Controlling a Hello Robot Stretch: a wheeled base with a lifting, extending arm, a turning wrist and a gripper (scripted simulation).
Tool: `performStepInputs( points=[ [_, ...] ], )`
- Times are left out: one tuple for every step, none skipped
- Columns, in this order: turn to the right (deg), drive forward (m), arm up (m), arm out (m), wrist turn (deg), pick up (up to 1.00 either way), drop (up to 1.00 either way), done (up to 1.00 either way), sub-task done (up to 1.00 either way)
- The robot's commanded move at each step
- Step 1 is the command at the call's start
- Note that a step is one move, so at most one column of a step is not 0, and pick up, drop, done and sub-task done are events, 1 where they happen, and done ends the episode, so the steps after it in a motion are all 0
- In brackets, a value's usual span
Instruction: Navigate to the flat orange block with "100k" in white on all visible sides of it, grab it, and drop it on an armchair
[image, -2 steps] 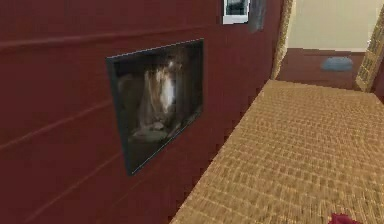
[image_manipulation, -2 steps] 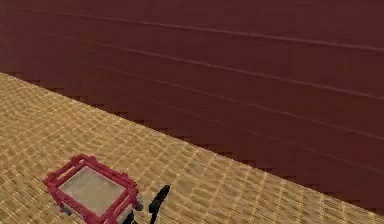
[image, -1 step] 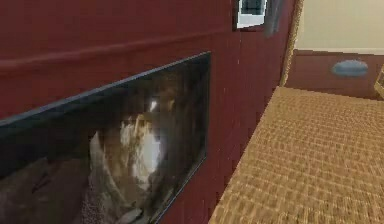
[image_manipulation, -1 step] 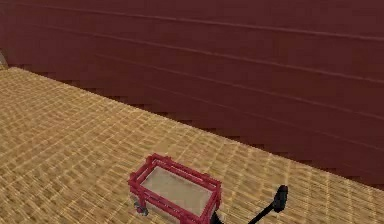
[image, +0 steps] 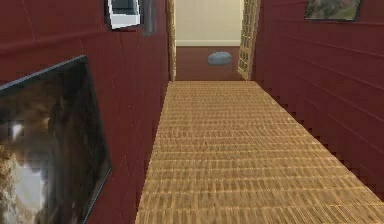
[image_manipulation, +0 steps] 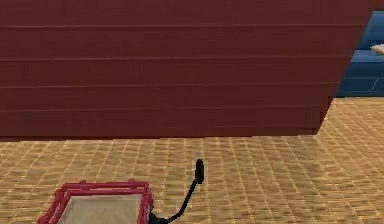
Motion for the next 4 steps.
performStepInputs(
  points=[
    [0.0, 1.00, 0.00, 0.00, 0.0, 0.00, 0.00, 0.00, 0.00],
    [0.0, 1.00, 0.00, 0.00, 0.0, 0.00, 0.00, 0.00, 0.00],
    [0.0, 1.00, 0.00, 0.00, 0.0, 0.00, 0.00, 0.00, 0.00],
    [0.0, 1.00, 0.00, 0.00, 0.0, 0.00, 0.00, 0.00, 0.00]
  ],
)
